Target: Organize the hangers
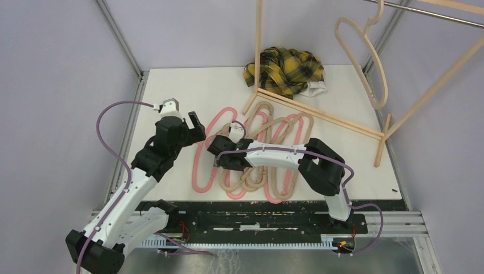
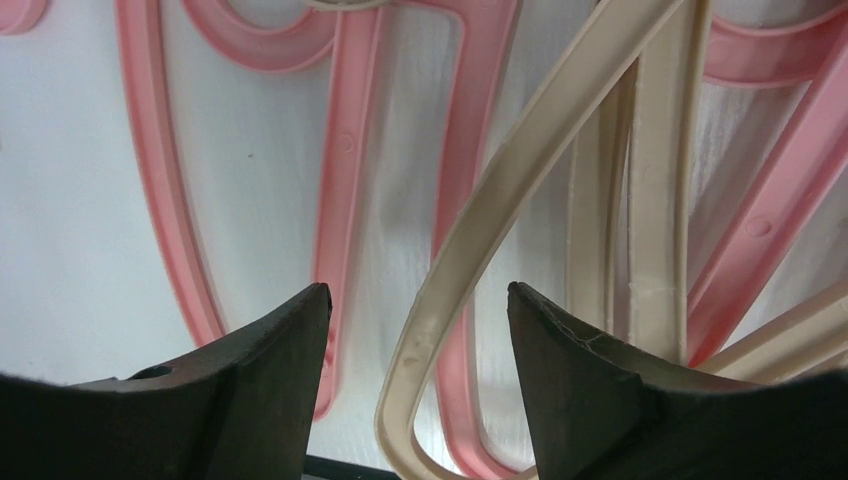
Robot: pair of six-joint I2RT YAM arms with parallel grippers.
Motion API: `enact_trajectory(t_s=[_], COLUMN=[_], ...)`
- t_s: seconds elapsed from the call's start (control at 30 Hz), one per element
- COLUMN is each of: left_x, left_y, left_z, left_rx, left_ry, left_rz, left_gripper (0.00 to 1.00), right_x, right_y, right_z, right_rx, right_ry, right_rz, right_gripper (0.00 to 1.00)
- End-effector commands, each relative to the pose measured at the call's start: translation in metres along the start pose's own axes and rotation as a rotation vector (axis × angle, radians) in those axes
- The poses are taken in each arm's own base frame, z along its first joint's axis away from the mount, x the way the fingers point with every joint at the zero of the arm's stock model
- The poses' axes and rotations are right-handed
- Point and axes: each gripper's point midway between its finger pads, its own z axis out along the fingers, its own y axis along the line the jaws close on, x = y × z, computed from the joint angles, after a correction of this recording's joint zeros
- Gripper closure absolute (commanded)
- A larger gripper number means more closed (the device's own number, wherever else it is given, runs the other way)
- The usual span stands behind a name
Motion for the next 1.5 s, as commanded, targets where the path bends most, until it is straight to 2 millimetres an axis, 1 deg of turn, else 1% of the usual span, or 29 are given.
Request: enact_trajectory(t_s=[0.0, 0.2, 0.3, 0.4, 0.43, 0.47, 0.53, 0.57, 0.63, 0.7, 0.77, 0.83, 0.93, 1.03, 1.1, 1.13, 1.2, 1.27, 1.33, 1.47], left_x=[-0.012, -0.011, -0.010, -0.009, -0.009, -0.008, -0.007, -0.007, -0.007, -0.008, -0.008, -0.008, -0.008, -0.008, -0.006, -0.006, -0.005, -0.004, -0.005, -0.007], left_y=[-0.004, -0.003, -0.003, -0.003, -0.003, -0.002, -0.002, -0.001, -0.002, -0.002, -0.002, -0.002, -0.004, -0.006, -0.008, -0.008, -0.009, -0.009, -0.010, -0.011], left_z=[-0.006, -0.008, -0.009, -0.010, -0.010, -0.010, -0.010, -0.010, -0.010, -0.009, -0.009, -0.008, -0.007, -0.006, -0.005, -0.005, -0.004, -0.003, -0.002, -0.003], left_rx=[0.038, 0.043, 0.046, 0.049, 0.050, 0.047, 0.047, 0.046, 0.046, 0.047, 0.047, 0.046, 0.052, 0.058, 0.066, 0.069, 0.074, 0.071, 0.071, 0.078], left_ry=[-0.041, -0.044, -0.044, -0.044, -0.045, -0.044, -0.042, -0.043, -0.043, -0.046, -0.046, -0.048, -0.047, -0.040, -0.036, -0.036, -0.036, -0.032, -0.033, -0.036], left_rz=[0.040, 0.046, 0.045, 0.043, 0.043, 0.045, 0.045, 0.044, 0.044, 0.042, 0.041, 0.036, 0.029, 0.023, 0.017, 0.015, 0.011, 0.012, 0.012, 0.010], left_gripper=[0.01, 0.01, 0.01, 0.01, 0.01, 0.01, 0.01, 0.01, 0.01, 0.01, 0.01, 0.01, 0.01, 0.01, 0.01, 0.01, 0.01, 0.01, 0.01, 0.01], right_x=[-0.008, -0.006, -0.003, 0.001, 0.003, 0.004, 0.006, 0.005, 0.003, -0.003, -0.012, -0.023, -0.042, -0.065, -0.083, -0.095, -0.115, -0.135, -0.156, -0.200], right_y=[-0.002, -0.024, -0.028, -0.031, -0.033, -0.034, -0.036, -0.037, -0.038, -0.037, -0.034, -0.033, -0.027, -0.023, -0.022, -0.022, -0.016, -0.005, 0.007, 0.020], right_z=[0.004, 0.014, 0.017, 0.021, 0.023, 0.024, 0.023, 0.021, 0.013, -0.001, -0.021, -0.044, -0.087, -0.127, -0.150, -0.164, -0.183, -0.199, -0.211, -0.230], right_rx=[0.033, 0.092, 0.100, 0.105, 0.109, 0.112, 0.114, 0.115, 0.110, 0.093, 0.056, 0.022, -0.052, -0.121, -0.154, -0.173, -0.204, -0.240, -0.268, -0.301], right_ry=[-0.054, -0.070, -0.067, -0.058, -0.052, -0.048, -0.040, -0.040, -0.040, -0.045, -0.065, -0.092, -0.137, -0.211, -0.269, -0.309, -0.377, -0.426, -0.462, -0.544], right_rz=[0.010, 0.004, -0.002, -0.017, -0.020, -0.021, -0.022, -0.018, -0.019, -0.013, -0.001, 0.013, 0.038, 0.058, 0.072, 0.081, 0.082, 0.078, 0.073, 0.099], right_gripper=[0.27, 0.31, 0.37, 0.38, 0.45, 0.56, 0.82, 0.91, 0.98, 1.00, 1.00, 1.00, 0.99, 0.99, 0.99, 0.99, 0.99, 0.99, 0.99, 0.99])
